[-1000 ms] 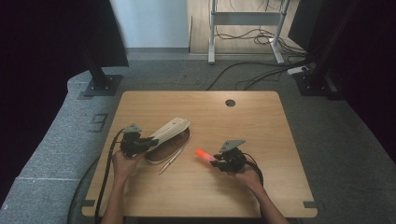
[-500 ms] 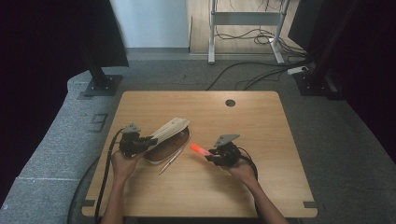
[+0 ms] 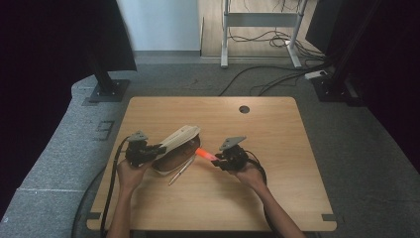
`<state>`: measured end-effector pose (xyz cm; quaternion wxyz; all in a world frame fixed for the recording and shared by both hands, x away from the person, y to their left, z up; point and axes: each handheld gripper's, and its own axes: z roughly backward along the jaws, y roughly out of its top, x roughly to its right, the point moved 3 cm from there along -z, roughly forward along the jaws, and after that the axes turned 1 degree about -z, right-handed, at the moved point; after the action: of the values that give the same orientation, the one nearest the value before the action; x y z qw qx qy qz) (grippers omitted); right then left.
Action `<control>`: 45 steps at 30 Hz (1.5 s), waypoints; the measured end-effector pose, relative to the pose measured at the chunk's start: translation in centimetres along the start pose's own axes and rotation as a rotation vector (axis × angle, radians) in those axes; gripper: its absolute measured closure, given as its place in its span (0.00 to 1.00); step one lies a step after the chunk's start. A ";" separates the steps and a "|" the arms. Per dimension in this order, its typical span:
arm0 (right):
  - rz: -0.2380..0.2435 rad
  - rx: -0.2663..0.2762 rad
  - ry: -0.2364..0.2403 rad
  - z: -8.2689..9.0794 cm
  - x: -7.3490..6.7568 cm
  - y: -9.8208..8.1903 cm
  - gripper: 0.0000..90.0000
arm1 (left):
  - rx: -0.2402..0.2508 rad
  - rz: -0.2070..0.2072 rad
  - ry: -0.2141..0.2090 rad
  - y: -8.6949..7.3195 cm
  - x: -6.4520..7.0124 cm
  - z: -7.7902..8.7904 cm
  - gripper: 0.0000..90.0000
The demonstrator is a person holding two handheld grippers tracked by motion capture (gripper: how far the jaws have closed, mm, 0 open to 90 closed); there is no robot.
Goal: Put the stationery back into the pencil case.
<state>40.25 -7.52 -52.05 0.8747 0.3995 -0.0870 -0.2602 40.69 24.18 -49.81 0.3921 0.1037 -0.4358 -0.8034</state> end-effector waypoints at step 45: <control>0.093 -0.102 0.045 -8.1 -1.0 5.7 0.72 | -0.002 -0.004 -0.010 0.2 0.2 0.1 0.85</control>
<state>44.56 1.45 -53.15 0.9068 0.3557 -0.0725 -0.2142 40.60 23.99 -49.60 0.3884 0.1001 -0.4369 -0.8051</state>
